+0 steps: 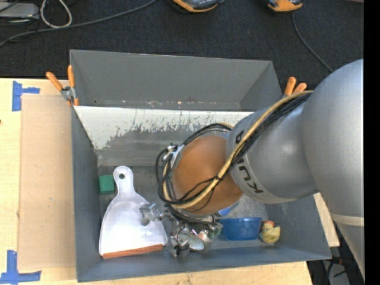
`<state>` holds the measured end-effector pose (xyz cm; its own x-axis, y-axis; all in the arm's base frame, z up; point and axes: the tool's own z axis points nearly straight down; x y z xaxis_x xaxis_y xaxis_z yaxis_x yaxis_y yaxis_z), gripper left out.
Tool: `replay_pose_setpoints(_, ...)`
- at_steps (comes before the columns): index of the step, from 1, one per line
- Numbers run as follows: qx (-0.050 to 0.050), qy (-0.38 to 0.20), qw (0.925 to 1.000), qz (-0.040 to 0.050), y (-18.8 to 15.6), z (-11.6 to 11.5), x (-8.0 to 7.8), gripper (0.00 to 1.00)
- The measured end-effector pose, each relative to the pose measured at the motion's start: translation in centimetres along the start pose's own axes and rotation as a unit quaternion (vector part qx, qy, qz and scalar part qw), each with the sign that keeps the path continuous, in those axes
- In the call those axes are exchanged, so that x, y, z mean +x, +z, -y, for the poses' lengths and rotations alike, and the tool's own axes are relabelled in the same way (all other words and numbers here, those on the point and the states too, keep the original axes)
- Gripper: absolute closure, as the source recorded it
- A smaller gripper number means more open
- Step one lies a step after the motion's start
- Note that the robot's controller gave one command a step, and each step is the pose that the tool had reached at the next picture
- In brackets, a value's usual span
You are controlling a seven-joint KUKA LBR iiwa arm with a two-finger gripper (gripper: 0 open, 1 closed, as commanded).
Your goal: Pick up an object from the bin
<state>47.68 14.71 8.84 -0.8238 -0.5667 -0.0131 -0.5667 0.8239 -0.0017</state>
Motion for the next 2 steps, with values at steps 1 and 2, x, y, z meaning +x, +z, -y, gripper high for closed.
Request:
replay_pose_setpoints(1,-0.001,0.033,0.9994,-0.0093,1.79,11.99,4.11,1.00)
replay_pose_setpoints(2,-0.001,0.033,0.9994,-0.0093,1.79,11.93,4.09,1.00)
